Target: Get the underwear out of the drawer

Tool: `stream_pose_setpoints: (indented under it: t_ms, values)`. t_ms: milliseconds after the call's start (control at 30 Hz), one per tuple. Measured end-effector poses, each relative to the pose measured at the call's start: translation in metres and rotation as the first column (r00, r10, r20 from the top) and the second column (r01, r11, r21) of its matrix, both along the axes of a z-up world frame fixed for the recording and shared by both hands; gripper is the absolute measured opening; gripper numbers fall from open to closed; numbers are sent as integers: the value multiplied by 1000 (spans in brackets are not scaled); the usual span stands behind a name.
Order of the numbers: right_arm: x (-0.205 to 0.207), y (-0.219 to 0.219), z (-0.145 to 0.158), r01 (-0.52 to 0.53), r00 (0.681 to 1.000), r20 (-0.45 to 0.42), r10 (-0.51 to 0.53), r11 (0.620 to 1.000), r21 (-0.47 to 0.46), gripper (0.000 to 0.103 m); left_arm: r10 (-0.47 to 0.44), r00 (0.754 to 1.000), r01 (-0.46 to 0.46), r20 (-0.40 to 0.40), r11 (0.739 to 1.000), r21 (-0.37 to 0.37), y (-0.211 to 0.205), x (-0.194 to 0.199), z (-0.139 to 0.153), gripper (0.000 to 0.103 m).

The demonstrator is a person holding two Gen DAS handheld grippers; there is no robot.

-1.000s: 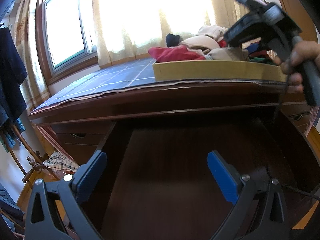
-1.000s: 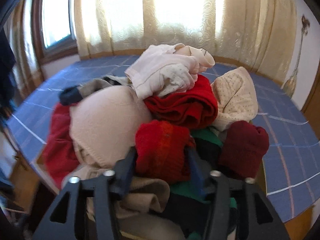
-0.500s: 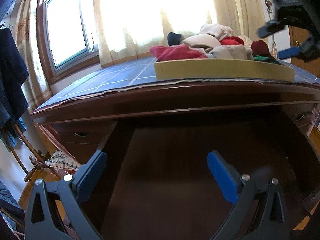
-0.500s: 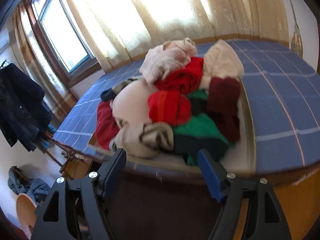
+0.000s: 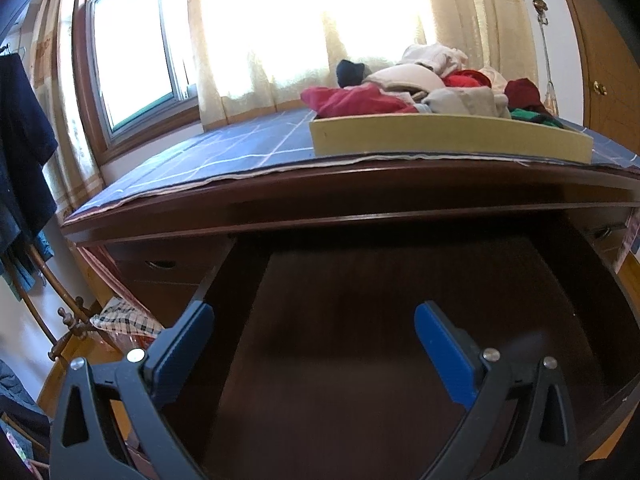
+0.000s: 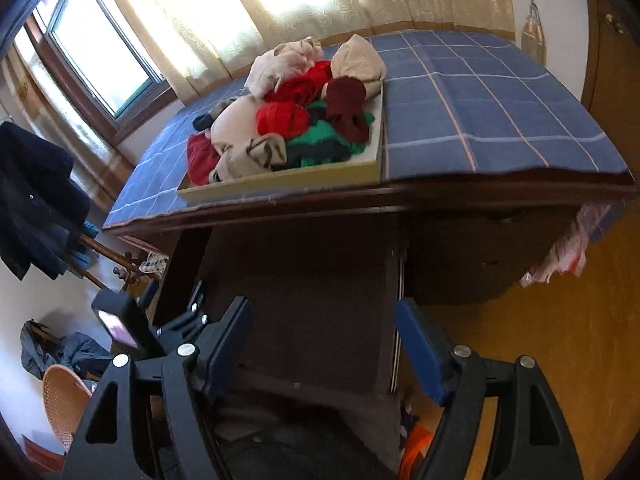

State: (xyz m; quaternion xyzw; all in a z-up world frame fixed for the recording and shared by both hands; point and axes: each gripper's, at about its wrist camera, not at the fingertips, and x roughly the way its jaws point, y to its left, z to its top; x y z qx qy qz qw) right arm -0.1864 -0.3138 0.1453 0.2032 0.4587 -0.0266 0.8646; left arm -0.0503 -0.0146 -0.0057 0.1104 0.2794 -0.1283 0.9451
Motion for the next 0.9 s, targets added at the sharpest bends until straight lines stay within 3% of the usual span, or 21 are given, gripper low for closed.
stream_pose_setpoints:
  t_ms: [200, 300, 400, 567, 633, 767, 900]
  values:
    - [0, 46, -26, -24, 990, 139, 11, 995, 93, 76, 20, 999, -22, -45, 999, -37, 9, -1, 11, 102]
    - [12, 61, -38, 42, 982, 178, -58, 995, 95, 76, 21, 998, -19, 63, 999, -31, 17, -18, 37, 102]
    - [9, 75, -36, 127, 958, 252, -136, 991, 50, 76, 39, 985, -36, 171, 999, -25, 22, -37, 64, 103]
    - [-15, 101, -17, 240, 894, 408, -186, 967, -85, 76, 47, 981, -30, 189, 995, -91, 31, -57, 89, 103]
    - [-27, 115, -7, 276, 861, 478, -174, 949, -152, 76, 55, 981, -33, 188, 992, -121, 36, -62, 97, 103]
    - [-41, 136, 3, 281, 825, 552, -116, 933, -224, 80, 63, 975, -29, 213, 987, -157, 44, -72, 109, 103]
    - [-47, 150, 5, 266, 814, 577, -72, 928, -260, 81, 68, 980, -37, 185, 985, -166, 46, -77, 113, 103]
